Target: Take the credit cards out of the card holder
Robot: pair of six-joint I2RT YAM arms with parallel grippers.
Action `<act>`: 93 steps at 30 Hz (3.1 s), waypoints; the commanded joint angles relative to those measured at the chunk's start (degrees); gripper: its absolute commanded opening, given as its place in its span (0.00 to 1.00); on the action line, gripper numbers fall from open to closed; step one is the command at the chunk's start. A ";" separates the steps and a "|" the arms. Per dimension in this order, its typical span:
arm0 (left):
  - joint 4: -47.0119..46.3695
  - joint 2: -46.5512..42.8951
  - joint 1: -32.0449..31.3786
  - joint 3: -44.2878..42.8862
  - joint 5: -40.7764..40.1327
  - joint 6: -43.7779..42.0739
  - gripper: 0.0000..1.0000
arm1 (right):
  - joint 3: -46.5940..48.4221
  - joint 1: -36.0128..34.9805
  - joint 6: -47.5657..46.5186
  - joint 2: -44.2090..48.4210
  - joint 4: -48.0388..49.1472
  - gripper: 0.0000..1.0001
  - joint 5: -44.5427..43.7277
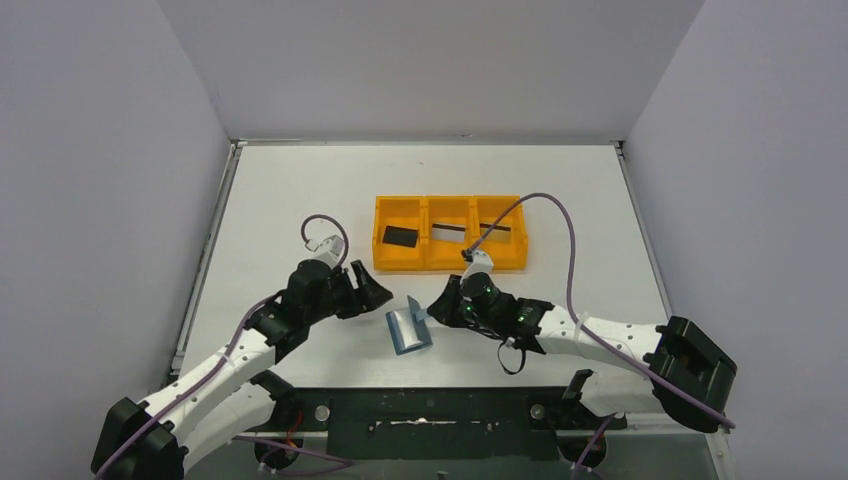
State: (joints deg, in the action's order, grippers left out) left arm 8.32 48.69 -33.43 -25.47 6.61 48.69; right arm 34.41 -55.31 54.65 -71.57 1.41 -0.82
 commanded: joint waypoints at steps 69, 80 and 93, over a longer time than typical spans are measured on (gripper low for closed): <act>-30.91 37.90 -12.60 -9.77 16.32 2.64 0.50 | -12.52 4.62 9.37 9.30 0.31 0.26 -5.44; -29.73 44.71 -16.10 -11.96 13.73 2.36 0.42 | -10.20 4.86 10.41 19.91 -12.62 0.32 -14.38; -24.46 44.48 -17.72 -14.35 12.33 -1.05 0.46 | -5.29 5.48 5.42 16.78 -7.85 0.35 -7.26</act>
State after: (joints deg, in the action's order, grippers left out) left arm -15.86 93.62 -50.41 -37.50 18.22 49.91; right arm 24.49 -50.24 62.39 -50.11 -11.27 -11.11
